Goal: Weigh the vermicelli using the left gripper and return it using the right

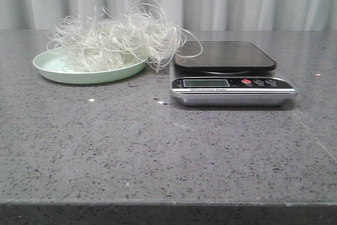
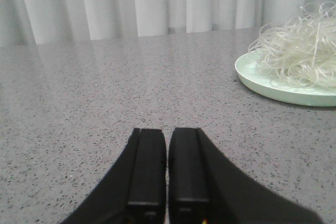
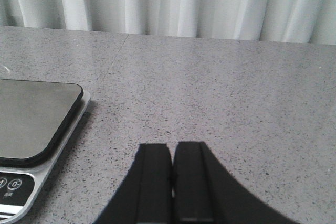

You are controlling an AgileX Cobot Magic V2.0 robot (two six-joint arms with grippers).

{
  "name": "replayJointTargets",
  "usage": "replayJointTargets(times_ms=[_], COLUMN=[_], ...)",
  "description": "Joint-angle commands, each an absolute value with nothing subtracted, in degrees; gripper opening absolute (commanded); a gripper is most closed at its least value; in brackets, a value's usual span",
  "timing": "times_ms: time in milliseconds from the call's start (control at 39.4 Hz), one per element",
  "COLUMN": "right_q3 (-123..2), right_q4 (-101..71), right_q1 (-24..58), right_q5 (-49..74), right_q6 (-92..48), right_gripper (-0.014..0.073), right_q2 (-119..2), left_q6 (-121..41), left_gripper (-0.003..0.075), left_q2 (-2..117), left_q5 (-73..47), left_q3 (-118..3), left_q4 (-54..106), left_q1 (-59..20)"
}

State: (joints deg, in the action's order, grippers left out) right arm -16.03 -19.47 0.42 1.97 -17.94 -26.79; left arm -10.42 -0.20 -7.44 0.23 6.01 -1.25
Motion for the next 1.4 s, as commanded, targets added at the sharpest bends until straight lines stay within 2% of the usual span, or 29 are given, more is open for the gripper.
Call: replayJointTargets(times_ms=[0, 203, 330, 457, 863, 1370], right_q3=[-17.6, -17.6, -16.5, -12.5, 0.9, 1.1], right_q4=[-19.7, -17.4, -8.6, -5.4, -5.4, -5.8], right_q1=[0.1, 0.5, 0.5, 0.5, 0.5, 0.5], right_q5=[-2.4, -1.4, 0.0, -1.5, -2.6, -2.6], right_q6=[-18.1, -15.2, -6.7, -1.4, -1.0, -1.0], right_gripper=[0.0151, 0.0151, 0.0151, 0.0151, 0.0151, 0.0151], right_q2=[-26.9, -26.7, -24.5, -19.7, 2.1, 1.6], left_q6=[-9.8, -9.8, -9.8, -9.8, -9.8, -9.8], left_gripper=[0.0137, 0.0137, 0.0137, 0.0137, 0.0137, 0.0137], left_q2=[-1.4, -1.4, -1.4, -1.4, -1.4, -1.4], left_q5=[-2.7, -2.7, -2.7, -2.7, -2.7, -2.7], left_q3=[0.6, 0.6, 0.6, 0.6, 0.6, 0.6], left_q4=[6.1, 6.1, 6.1, 6.1, 6.1, 6.1], left_q1=[-1.2, -1.2, -1.2, -1.2, -1.2, -1.2])
